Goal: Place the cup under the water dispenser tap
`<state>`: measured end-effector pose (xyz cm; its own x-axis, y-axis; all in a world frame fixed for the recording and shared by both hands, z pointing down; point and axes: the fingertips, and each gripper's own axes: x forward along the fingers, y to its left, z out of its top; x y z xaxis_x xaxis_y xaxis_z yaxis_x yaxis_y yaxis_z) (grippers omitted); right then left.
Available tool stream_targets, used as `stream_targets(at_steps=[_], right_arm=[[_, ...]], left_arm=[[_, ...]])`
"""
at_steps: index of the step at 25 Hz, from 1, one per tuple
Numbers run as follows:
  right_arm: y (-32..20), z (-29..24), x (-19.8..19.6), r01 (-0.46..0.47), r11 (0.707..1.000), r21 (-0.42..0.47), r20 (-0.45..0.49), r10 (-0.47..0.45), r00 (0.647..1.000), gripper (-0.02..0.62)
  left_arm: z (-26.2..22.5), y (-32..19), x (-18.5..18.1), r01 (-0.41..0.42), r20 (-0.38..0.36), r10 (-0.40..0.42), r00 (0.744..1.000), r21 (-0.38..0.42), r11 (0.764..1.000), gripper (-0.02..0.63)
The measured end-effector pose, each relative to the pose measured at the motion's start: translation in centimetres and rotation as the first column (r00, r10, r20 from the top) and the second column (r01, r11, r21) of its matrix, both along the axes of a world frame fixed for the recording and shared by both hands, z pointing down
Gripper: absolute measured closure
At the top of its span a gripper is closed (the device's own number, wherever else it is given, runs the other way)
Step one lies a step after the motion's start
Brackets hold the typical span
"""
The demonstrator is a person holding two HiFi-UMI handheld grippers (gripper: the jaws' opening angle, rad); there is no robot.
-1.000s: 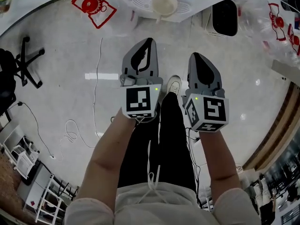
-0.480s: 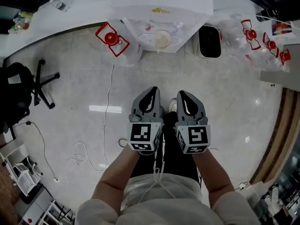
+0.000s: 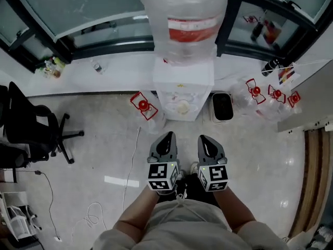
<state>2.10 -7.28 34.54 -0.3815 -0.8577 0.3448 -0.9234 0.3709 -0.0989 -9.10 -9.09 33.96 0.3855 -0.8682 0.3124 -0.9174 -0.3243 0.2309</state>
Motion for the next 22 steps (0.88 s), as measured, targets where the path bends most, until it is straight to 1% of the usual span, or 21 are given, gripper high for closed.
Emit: stream_targets(at_steps=[3,6,8,10,13,15,17,22], right_arm=[[-0.5,-3.7,0.4,-0.013,0.997,0.070,-0.005,0.014,1.000,0.569],[-1.2,-7.4,0.3,-0.015,0.989,0.149,-0.010,0.017,1.000,0.569],[-1.8,-10.3,0.1,-0.004,0.974,0.227,-0.034,0.012,0.999,0.569],[-2.1,-13.1,0.0,-0.002,0.957,0.289,-0.042,0.015,0.999,0.569],[-2.0,-16.0,0.0,-0.018,0.946,0.325,-0.025,0.028,0.999,0.571],[-1.6,-17.0,-0.2,-0.020,0.943,0.332,-0.025,0.030,0.999,0.571],[-1.3,-17.7,-0.6,-0.011,0.941,0.338,-0.028,0.022,0.999,0.571],[-0.3,-19.3,-1.2,0.005,0.932,0.363,-0.040,0.011,0.999,0.571]], left_arm=[[-4.4,-0.1,-0.2,-0.027,0.021,0.025,0.999,0.099,0.995,0.586],[-8.3,0.0,-0.2,-0.077,0.041,0.071,0.997,0.186,0.979,0.586],[-11.3,-0.1,-0.1,-0.101,0.037,0.095,0.995,0.253,0.962,0.586],[-14.5,-0.1,0.0,-0.115,0.035,0.109,0.993,0.324,0.939,0.586],[-18.5,0.2,-0.2,-0.125,0.042,0.118,0.992,0.408,0.904,0.586],[-20.3,0.5,-0.5,-0.122,0.045,0.114,0.992,0.443,0.888,0.586],[-21.5,0.5,-0.9,-0.120,0.046,0.111,0.993,0.462,0.879,0.586],[-22.8,0.9,-1.4,-0.122,0.036,0.120,0.992,0.468,0.875,0.586]])
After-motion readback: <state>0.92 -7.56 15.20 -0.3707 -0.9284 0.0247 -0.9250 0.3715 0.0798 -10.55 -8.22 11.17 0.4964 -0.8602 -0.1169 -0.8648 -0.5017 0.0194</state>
